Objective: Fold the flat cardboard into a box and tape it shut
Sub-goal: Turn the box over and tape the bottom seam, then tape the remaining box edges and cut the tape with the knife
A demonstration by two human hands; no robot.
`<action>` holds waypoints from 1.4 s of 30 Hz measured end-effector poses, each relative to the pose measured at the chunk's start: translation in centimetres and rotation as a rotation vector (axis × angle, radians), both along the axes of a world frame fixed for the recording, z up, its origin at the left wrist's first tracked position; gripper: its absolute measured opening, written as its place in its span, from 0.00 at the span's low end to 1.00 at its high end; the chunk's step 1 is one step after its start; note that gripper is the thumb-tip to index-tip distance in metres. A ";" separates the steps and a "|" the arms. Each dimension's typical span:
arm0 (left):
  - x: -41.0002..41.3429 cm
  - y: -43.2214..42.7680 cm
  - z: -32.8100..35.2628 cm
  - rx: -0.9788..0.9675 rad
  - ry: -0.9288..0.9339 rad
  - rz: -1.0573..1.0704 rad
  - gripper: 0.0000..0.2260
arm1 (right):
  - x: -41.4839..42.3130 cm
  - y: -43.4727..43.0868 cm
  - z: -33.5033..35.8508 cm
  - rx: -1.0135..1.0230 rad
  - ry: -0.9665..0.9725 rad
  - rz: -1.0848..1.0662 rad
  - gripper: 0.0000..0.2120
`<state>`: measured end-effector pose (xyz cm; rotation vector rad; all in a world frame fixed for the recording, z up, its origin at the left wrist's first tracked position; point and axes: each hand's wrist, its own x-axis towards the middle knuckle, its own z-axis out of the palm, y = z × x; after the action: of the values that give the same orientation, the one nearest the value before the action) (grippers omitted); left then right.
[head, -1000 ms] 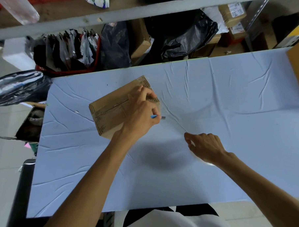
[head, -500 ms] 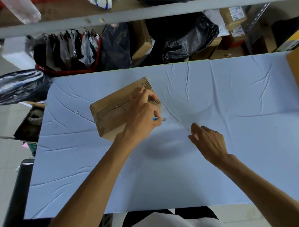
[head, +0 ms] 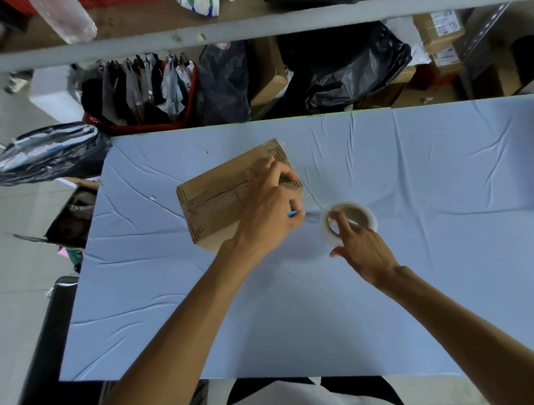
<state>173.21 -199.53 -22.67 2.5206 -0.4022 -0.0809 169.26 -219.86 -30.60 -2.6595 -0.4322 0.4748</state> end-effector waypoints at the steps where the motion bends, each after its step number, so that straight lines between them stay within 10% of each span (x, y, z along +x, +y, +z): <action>1: -0.1 0.1 -0.1 -0.007 -0.021 -0.004 0.09 | -0.1 0.0 -0.2 -0.010 0.043 0.005 0.31; 8: -3.9 0.4 -2.0 -0.073 -0.299 -0.119 0.07 | -0.5 -1.1 -1.8 -0.125 0.194 0.120 0.43; 16: -6.6 0.0 -10.6 -0.139 0.531 0.252 0.08 | -0.2 -1.6 -2.2 -0.204 0.194 0.177 0.49; 23: -6.3 -1.0 -13.7 -0.037 0.501 0.455 0.06 | 0.5 -1.1 -0.7 -0.191 0.146 0.139 0.51; 26: -6.3 -1.1 -12.5 0.150 0.421 0.256 0.13 | 1.4 -0.5 1.4 0.001 0.077 -0.035 0.47; 31: -4.9 -0.8 -5.0 0.056 0.323 -0.079 0.15 | 4.5 1.2 5.6 0.847 0.624 -0.505 0.18; 36: -1.4 1.0 2.2 -0.170 -0.236 0.048 0.07 | 5.2 3.0 6.0 1.043 0.739 -0.601 0.06; 42: 2.6 1.5 1.5 0.017 0.011 0.015 0.17 | 5.0 3.5 4.4 1.219 0.743 -0.731 0.06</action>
<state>175.82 -198.04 -21.18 2.5382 -0.3799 -0.0923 174.22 -216.39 -26.21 -1.1856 0.3878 0.6183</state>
